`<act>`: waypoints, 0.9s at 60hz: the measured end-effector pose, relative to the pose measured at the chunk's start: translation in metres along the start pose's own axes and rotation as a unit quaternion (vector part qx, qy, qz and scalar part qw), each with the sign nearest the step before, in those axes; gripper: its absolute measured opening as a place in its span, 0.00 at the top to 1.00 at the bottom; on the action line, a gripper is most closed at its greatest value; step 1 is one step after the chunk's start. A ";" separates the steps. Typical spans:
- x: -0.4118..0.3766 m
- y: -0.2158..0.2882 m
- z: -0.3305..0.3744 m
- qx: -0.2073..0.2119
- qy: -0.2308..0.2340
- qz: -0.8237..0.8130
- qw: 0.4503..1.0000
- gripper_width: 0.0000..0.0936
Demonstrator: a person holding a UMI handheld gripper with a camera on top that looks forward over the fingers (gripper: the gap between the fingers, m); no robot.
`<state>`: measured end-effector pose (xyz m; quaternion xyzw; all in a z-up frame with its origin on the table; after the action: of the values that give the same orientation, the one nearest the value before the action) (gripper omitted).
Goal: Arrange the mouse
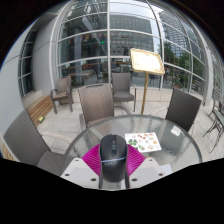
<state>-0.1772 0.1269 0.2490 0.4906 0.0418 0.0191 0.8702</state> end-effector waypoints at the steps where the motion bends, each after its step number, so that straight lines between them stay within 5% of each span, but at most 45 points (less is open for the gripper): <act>1: 0.006 0.013 0.006 0.011 -0.001 0.000 1.000 0.68; 12: 0.099 0.037 0.025 0.034 -0.029 0.014 0.999 0.68; 34: 0.181 -0.166 -0.049 -0.133 -0.037 -0.034 0.990 0.68; 43: 0.177 -0.219 -0.063 -0.162 -0.033 -0.051 0.985 0.66; 54: 0.179 -0.220 -0.066 -0.152 -0.039 -0.028 0.987 0.53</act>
<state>-0.0070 0.0827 0.0175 0.3515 0.0182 -0.0181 0.9358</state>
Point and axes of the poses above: the point between the fingertips, and its own axes, seen from behind it with the camera up: x to the right, y up, z backward, against the way the camera looks, the point moved 5 cm from there along z, backward, against the way the camera looks, and after that the axes turned 3 degrees about y, right-handed, at the moved point
